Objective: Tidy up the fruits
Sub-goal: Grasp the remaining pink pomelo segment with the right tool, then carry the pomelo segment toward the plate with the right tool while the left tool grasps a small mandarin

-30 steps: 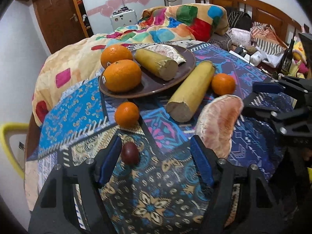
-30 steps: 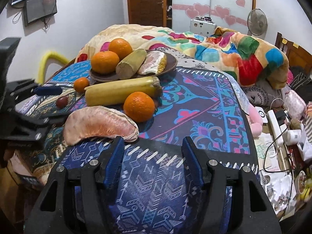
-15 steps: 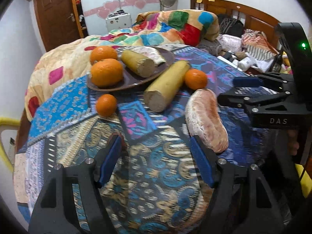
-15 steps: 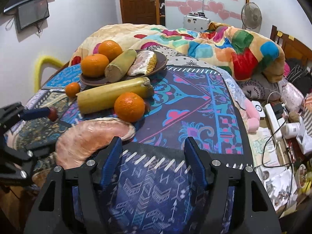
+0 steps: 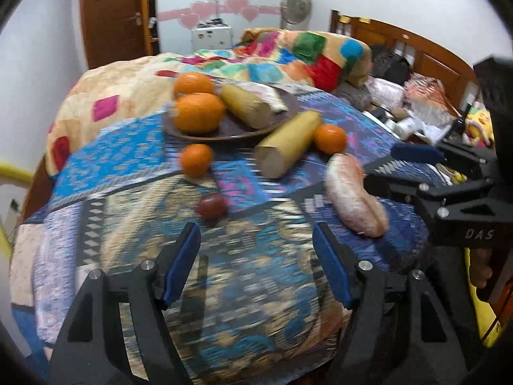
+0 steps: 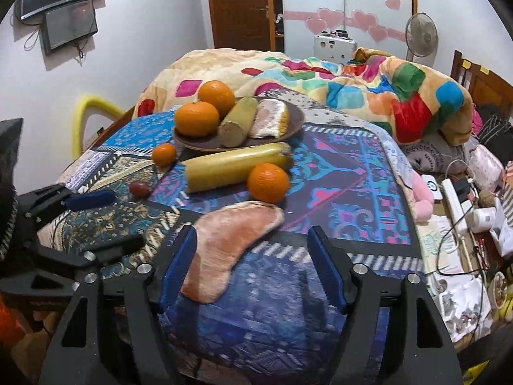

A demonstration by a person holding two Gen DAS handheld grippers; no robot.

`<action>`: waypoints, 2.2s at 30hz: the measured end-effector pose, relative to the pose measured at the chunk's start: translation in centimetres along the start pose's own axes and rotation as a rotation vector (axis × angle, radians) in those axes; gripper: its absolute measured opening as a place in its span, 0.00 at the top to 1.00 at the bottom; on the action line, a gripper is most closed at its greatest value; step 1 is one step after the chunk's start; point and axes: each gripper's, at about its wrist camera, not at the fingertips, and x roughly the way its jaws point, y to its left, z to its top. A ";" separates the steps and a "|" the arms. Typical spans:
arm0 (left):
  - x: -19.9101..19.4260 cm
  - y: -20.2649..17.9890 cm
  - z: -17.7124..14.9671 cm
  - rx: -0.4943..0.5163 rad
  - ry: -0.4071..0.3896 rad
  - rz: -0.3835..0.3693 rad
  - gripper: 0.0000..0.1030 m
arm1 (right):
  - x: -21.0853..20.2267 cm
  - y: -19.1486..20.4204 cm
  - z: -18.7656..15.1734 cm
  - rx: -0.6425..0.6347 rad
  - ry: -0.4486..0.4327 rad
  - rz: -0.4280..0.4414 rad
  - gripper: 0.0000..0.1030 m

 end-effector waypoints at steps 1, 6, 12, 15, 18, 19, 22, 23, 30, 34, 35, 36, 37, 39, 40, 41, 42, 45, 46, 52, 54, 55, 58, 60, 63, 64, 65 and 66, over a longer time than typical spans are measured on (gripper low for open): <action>-0.3 0.6 -0.2 -0.005 -0.004 0.009 0.30 | 0.4 0.4 0.0 0.000 0.005 0.004 0.30; -1.2 3.8 -1.1 -0.050 0.002 0.050 0.30 | 2.8 1.8 0.0 0.014 0.042 0.029 0.29; -0.9 5.9 -1.7 -0.101 0.015 0.053 0.30 | 3.7 1.9 -0.4 -0.006 0.049 -0.026 0.29; -0.5 6.1 -1.6 -0.108 0.017 0.045 0.30 | 2.9 1.1 -0.9 -0.003 0.052 -0.023 0.32; 0.1 6.1 -1.4 -0.115 0.023 0.027 0.30 | 1.8 0.2 -1.5 -0.010 0.058 -0.026 0.39; 0.2 6.0 -1.3 -0.113 0.024 0.023 0.30 | 1.5 -0.1 -1.8 -0.014 0.060 -0.031 0.40; 0.5 5.8 -1.1 -0.105 0.026 0.021 0.30 | 0.7 -1.1 -2.3 -0.010 0.063 -0.050 0.45; 0.6 5.7 -1.1 -0.102 0.026 0.020 0.30 | 0.6 -1.4 -2.4 -0.008 0.065 -0.054 0.47; 0.9 5.1 -0.6 -0.096 0.033 0.008 0.30 | 1.4 -1.6 -1.8 0.000 0.049 -0.049 0.48; 0.9 5.1 -0.4 -0.093 0.037 0.013 0.30 | 1.6 -1.6 -1.5 0.013 0.042 -0.013 0.60; 0.9 5.2 -0.3 -0.092 0.036 0.015 0.30 | 1.6 -1.5 -1.6 0.006 0.040 -0.016 0.60; 0.8 5.2 -0.2 -0.092 0.035 0.016 0.30 | 1.4 -1.4 -1.7 -0.002 0.039 -0.018 0.60; 0.8 5.3 -0.1 -0.092 0.033 0.016 0.30 | 1.2 -1.4 -1.9 -0.007 0.038 -0.020 0.61; 0.8 5.4 0.3 -0.095 0.032 0.016 0.30 | 0.6 -1.4 -2.2 -0.011 0.037 -0.013 0.61; 0.9 5.4 0.5 -0.097 0.033 0.015 0.30 | 0.3 -1.4 -2.3 -0.015 0.033 -0.013 0.61; 1.0 5.5 0.7 -0.099 0.033 0.014 0.30 | 0.0 -1.3 -2.4 -0.020 0.029 -0.018 0.61; 1.2 5.5 0.9 -0.101 0.034 0.012 0.30 | -0.3 -1.3 -2.4 -0.026 0.024 -0.025 0.61; 1.7 5.6 1.8 -0.106 0.039 0.005 0.30 | -1.1 -1.5 -2.1 -0.032 0.007 -0.030 0.61; 1.9 5.6 2.0 -0.105 0.039 0.005 0.30 | -1.2 -1.6 -1.9 -0.032 0.003 -0.032 0.61; 3.2 5.6 4.0 -0.099 0.039 0.002 0.30 | -1.4 -2.6 -0.5 -0.010 -0.033 -0.039 0.61; 3.7 5.6 4.6 -0.098 0.033 0.006 0.30 | -1.1 -2.8 -0.1 -0.009 -0.042 -0.044 0.61; 4.0 5.5 4.9 -0.095 0.032 0.008 0.31 | -0.9 -2.9 0.1 -0.007 -0.046 -0.045 0.61; 5.0 5.5 5.6 -0.085 0.039 0.014 0.36 | -0.3 -3.3 0.9 -0.003 -0.054 -0.051 0.61; 5.7 5.6 5.9 -0.078 0.050 0.017 0.40 | 0.0 -3.6 1.3 0.000 -0.061 -0.052 0.61; 6.5 5.8 6.2 -0.079 0.067 0.012 0.45 | 0.4 -4.1 1.8 0.006 -0.071 -0.053 0.61; 6.7 6.0 6.3 -0.084 0.070 0.003 0.45 | 0.6 -4.2 2.0 0.008 -0.073 -0.053 0.61; 6.9 6.1 6.4 -0.088 0.074 -0.007 0.45 | 0.7 -4.3 2.1 0.011 -0.075 -0.053 0.61; 7.0 6.2 6.4 -0.092 0.077 -0.009 0.45 | 0.9 -4.4 2.2 0.012 -0.075 -0.051 0.61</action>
